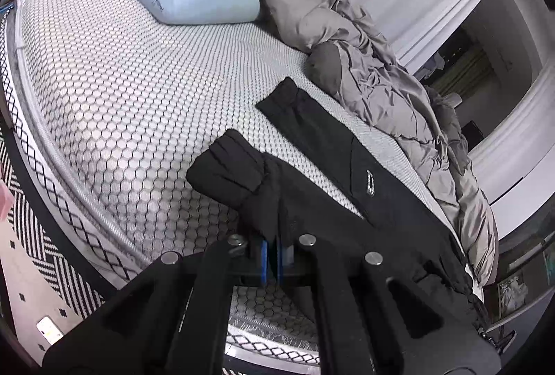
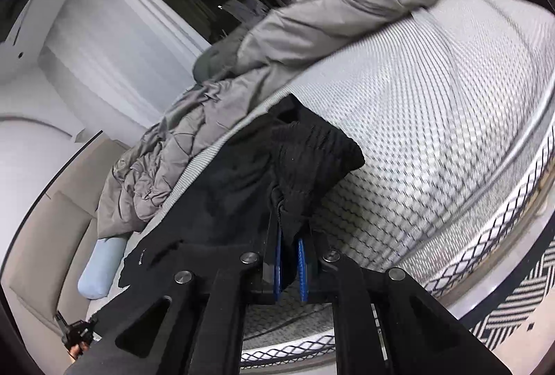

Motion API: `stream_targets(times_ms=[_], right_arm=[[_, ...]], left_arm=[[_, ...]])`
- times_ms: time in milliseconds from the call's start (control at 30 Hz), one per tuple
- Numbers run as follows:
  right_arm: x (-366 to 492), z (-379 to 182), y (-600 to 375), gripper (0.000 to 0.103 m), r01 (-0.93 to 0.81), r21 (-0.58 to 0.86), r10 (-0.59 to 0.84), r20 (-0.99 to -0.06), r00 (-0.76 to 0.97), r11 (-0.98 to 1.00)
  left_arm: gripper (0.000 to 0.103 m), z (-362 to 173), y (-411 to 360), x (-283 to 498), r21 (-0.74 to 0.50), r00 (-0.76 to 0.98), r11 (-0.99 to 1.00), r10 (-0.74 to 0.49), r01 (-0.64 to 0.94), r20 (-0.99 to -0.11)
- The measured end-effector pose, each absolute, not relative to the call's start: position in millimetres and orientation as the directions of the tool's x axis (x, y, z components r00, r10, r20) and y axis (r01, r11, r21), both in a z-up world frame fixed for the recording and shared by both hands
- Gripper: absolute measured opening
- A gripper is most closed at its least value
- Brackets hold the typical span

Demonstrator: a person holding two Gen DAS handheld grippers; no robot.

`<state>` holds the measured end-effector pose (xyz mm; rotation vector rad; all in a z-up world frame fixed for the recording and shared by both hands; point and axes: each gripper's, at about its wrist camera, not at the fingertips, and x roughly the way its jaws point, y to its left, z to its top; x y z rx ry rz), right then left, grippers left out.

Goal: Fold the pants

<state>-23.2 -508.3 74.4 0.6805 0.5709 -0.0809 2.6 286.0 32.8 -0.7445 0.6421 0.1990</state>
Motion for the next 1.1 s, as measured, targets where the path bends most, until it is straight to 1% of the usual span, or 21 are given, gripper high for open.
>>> stream_targets(times_ms=[200,367,467,500,533,567,633,667,700,733,767,800,867,933,967,1033,1100], right_arm=[[1,111,-496,0.007,0.237,0.530,0.068,-0.492,0.868,0.815],[68,152,-486,0.007,0.240,0.471,0.017,-0.477,0.879,0.849],[129,160,-487,0.007,0.261,0.452,0.000,-0.500,0.866,0.853],[148,160,-488,0.007,0.271,0.442,-0.008,-0.511,0.859,0.855],[173,160,-487,0.007,0.285,0.419,-0.020,-0.534,0.845,0.862],[206,159,-485,0.008,0.309,0.374,-0.050,-0.563,0.825,0.874],[250,152,-483,0.015,0.342,0.309,-0.096,-0.602,0.793,0.887],[277,146,-482,0.021,0.382,0.269,-0.137,-0.632,0.763,0.884],[296,138,-483,0.031,0.408,0.236,-0.166,-0.655,0.737,0.882],[312,130,-484,0.043,0.430,0.207,-0.197,-0.662,0.723,0.879],[326,121,-485,0.046,0.459,0.179,-0.230,-0.678,0.699,0.870],[328,114,-487,0.046,0.473,0.174,-0.239,-0.685,0.688,0.864],[322,106,-484,0.050,0.452,0.203,-0.207,-0.680,0.704,0.868],[310,105,-478,0.066,0.419,0.193,-0.194,-0.668,0.718,0.887],[298,106,-475,0.070,0.402,0.193,-0.191,-0.648,0.737,0.895],[278,109,-471,0.087,0.371,0.228,-0.159,-0.621,0.768,0.900],[256,112,-471,0.089,0.363,0.285,-0.124,-0.610,0.782,0.887]], left_arm=[[0.000,61,299,49,-0.572,0.798,0.728,-0.057,-0.379,-0.600],[0.001,89,309,132,-0.569,0.792,0.729,-0.061,-0.381,-0.607],[0.001,91,313,198,-0.537,0.755,0.734,-0.052,-0.414,-0.654],[0.001,90,316,224,-0.515,0.731,0.739,-0.045,-0.434,-0.681],[0.001,87,317,250,-0.486,0.704,0.746,-0.033,-0.456,-0.710],[0.004,82,318,273,-0.452,0.674,0.754,-0.018,-0.476,-0.739],[0.020,68,323,320,-0.382,0.605,0.771,0.005,-0.510,-0.797],[0.036,62,327,335,-0.377,0.594,0.766,0.008,-0.521,-0.805],[0.049,56,331,345,-0.385,0.600,0.751,0.018,-0.536,-0.800],[0.053,50,336,349,-0.389,0.601,0.743,0.022,-0.544,-0.799],[0.056,47,341,354,-0.391,0.600,0.732,0.031,-0.558,-0.799],[0.061,45,346,355,-0.393,0.599,0.723,0.037,-0.569,-0.800],[0.067,42,351,348,-0.401,0.609,0.719,0.039,-0.568,-0.792],[0.067,40,351,335,-0.401,0.614,0.719,0.045,-0.568,-0.788],[0.067,41,350,326,-0.416,0.622,0.710,0.041,-0.569,-0.782],[0.067,39,344,307,-0.459,0.645,0.691,0.012,-0.558,-0.764],[0.067,31,328,282,-0.488,0.664,0.690,-0.014,-0.535,-0.748]])
